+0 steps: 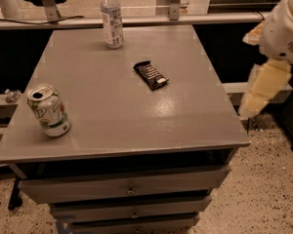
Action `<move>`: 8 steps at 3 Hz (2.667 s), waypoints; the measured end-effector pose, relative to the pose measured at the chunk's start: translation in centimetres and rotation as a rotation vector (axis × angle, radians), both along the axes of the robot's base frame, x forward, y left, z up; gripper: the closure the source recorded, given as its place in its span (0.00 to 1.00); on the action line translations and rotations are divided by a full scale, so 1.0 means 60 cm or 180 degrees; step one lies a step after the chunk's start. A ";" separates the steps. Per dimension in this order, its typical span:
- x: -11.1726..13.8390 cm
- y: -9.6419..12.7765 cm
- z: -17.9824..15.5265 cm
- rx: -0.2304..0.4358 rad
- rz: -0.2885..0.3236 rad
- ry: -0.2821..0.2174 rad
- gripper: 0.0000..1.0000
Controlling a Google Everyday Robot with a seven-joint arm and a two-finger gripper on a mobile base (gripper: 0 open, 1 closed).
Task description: Move blue plastic bottle near 7up can
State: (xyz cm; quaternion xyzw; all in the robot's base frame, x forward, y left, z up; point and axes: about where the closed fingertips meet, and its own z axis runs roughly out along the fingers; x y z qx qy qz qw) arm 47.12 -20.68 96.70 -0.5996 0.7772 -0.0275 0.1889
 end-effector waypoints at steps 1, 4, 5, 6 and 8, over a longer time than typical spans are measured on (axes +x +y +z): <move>0.120 0.025 -0.026 0.0219 0.0012 -0.0284 0.00; 0.430 0.142 -0.066 0.1551 -0.0149 -0.0783 0.00; 0.486 0.176 -0.074 0.2195 -0.0237 -0.0800 0.00; 0.504 0.219 -0.063 0.2539 -0.0199 -0.0752 0.00; 0.509 0.236 -0.062 0.2633 -0.0161 -0.0761 0.00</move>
Offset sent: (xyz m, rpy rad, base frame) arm 0.2360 0.0520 -0.0340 0.2749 -0.2912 -0.0093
